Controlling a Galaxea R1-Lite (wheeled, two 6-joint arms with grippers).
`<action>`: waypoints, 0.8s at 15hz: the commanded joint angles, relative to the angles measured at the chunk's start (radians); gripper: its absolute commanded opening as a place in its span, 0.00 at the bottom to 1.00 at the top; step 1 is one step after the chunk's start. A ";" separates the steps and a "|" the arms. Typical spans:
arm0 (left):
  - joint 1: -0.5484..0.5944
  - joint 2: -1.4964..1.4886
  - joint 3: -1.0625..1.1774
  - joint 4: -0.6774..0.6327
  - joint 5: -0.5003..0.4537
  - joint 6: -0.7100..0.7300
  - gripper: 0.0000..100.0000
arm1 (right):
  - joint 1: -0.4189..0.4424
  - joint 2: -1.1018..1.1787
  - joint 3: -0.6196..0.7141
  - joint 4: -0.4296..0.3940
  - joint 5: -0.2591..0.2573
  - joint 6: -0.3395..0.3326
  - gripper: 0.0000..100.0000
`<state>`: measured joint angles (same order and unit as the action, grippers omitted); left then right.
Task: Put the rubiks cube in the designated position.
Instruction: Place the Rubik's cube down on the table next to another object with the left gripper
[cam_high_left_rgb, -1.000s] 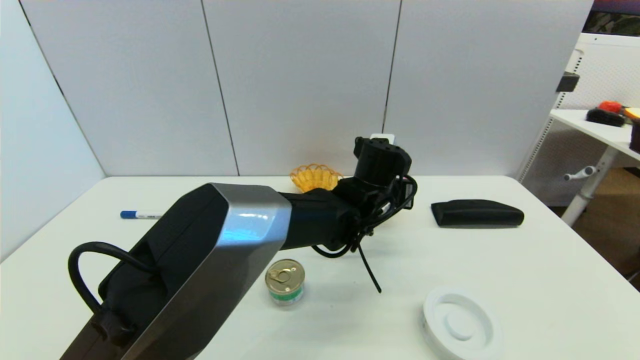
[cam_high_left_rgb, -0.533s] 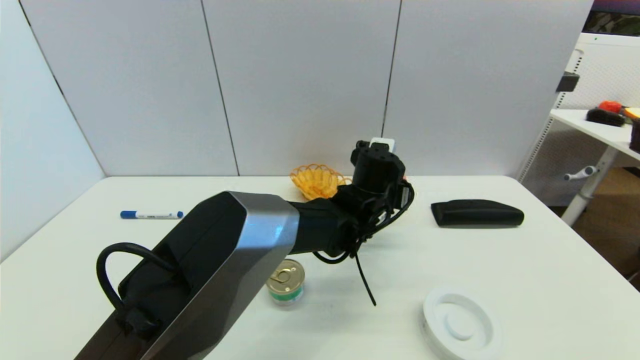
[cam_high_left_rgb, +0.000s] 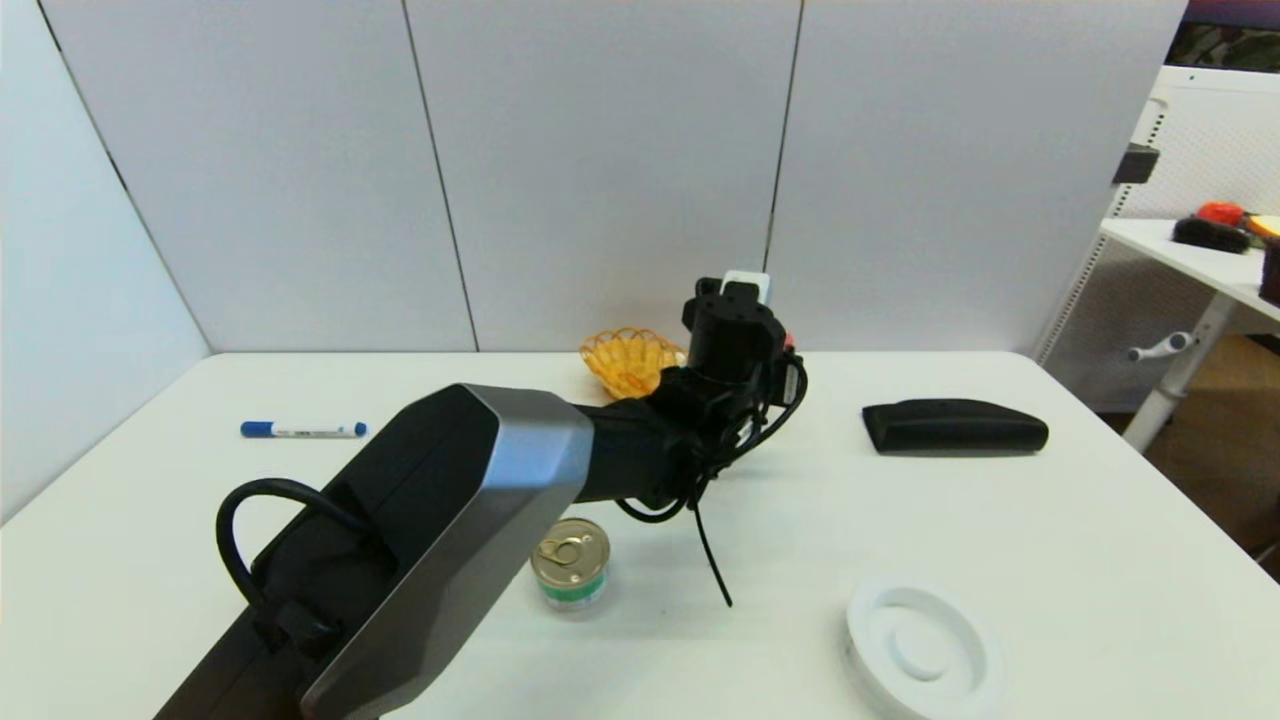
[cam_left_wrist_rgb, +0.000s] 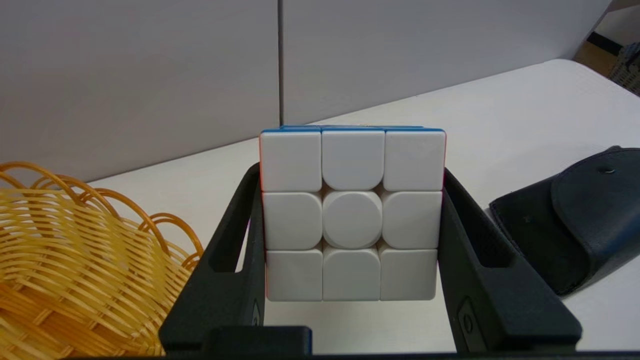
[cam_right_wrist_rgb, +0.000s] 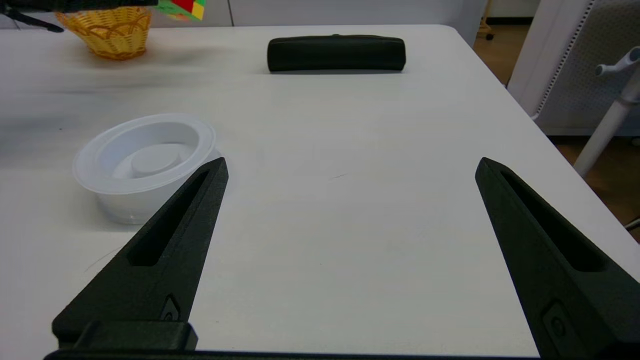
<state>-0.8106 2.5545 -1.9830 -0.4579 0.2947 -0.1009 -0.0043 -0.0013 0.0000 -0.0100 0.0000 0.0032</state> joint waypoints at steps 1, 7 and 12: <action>-0.001 0.004 0.000 -0.004 0.003 0.000 0.00 | 0.000 0.001 0.002 -0.001 0.000 0.001 1.00; -0.001 0.003 0.000 -0.005 0.003 0.000 1.00 | 0.000 0.001 0.002 -0.001 0.000 0.001 1.00; 0.001 -0.011 0.000 -0.018 0.003 0.001 1.00 | 0.000 0.001 0.002 -0.001 0.000 0.001 1.00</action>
<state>-0.8106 2.5551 -1.9838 -0.4732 0.2957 -0.0989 -0.0047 -0.0013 0.0000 -0.0100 0.0000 0.0036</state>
